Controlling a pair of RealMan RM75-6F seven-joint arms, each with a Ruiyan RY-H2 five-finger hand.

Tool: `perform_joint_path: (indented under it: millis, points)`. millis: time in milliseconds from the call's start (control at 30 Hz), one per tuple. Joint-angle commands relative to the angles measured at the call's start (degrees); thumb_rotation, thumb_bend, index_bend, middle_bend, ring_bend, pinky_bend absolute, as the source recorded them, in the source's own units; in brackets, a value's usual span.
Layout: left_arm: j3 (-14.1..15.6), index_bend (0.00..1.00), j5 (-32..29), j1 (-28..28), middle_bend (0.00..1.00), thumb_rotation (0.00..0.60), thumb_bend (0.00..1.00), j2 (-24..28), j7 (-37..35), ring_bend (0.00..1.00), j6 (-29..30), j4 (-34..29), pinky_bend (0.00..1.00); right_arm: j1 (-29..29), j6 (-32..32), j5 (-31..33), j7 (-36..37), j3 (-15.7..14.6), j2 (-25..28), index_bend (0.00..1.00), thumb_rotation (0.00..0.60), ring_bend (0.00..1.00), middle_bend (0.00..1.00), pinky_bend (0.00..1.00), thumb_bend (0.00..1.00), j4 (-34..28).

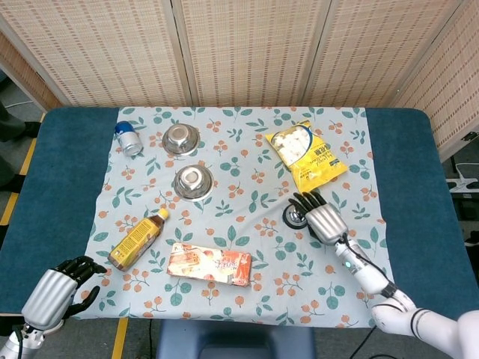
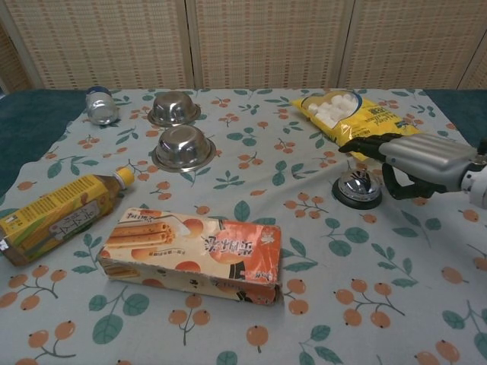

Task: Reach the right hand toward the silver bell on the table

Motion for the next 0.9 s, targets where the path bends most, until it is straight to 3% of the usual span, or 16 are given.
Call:
perform_joint_path:
  millis: [33,200,433,600,767,900]
  points:
    - [-0.13,0.37,-0.19,0.10,0.42,0.600,0.43,0.17,-0.47,0.30,0.34,-0.06,0.47,5.48,-3.11,-0.40,1.60,0.52,-6.85,0.00,0.600,0.00,0.00,0.05,1.00,8.95]
    - [-0.01,0.37,0.32,0.15,0.42,0.600,0.43,0.39,-0.90,0.30,0.81,-0.09,0.47,7.12,-5.40,2.16,0.42,0.93,-10.44,0.00,0.600,0.00,0.00,0.05,1.00,12.57]
    - [-0.14,0.37,0.26,0.32,0.43,0.600,0.43,0.60,-1.24,0.30,1.29,-0.13,0.47,7.41,-8.01,3.38,3.08,-1.23,-14.32,0.00,0.600,0.00,0.00,0.05,1.00,19.45]
    - [-0.13,0.37,0.20,0.21,0.43,0.600,0.43,0.50,-1.16,0.30,0.88,0.03,0.47,7.66,-4.39,2.12,6.78,-1.86,-14.56,0.00,0.600,0.00,0.00,0.05,1.00,21.28]
    - [-0.11,0.37,0.27,0.22,0.43,0.600,0.43,0.44,-1.09,0.30,0.85,0.01,0.47,5.90,4.40,0.23,5.17,-1.84,-8.29,0.00,0.600,0.00,0.00,0.05,1.00,12.90]
    - [-0.07,0.37,0.12,0.18,0.43,0.600,0.43,0.36,-1.07,0.30,0.54,0.06,0.47,-0.07,11.34,0.25,-4.86,-3.69,3.05,0.00,0.600,0.00,0.00,0.05,1.00,-3.73]
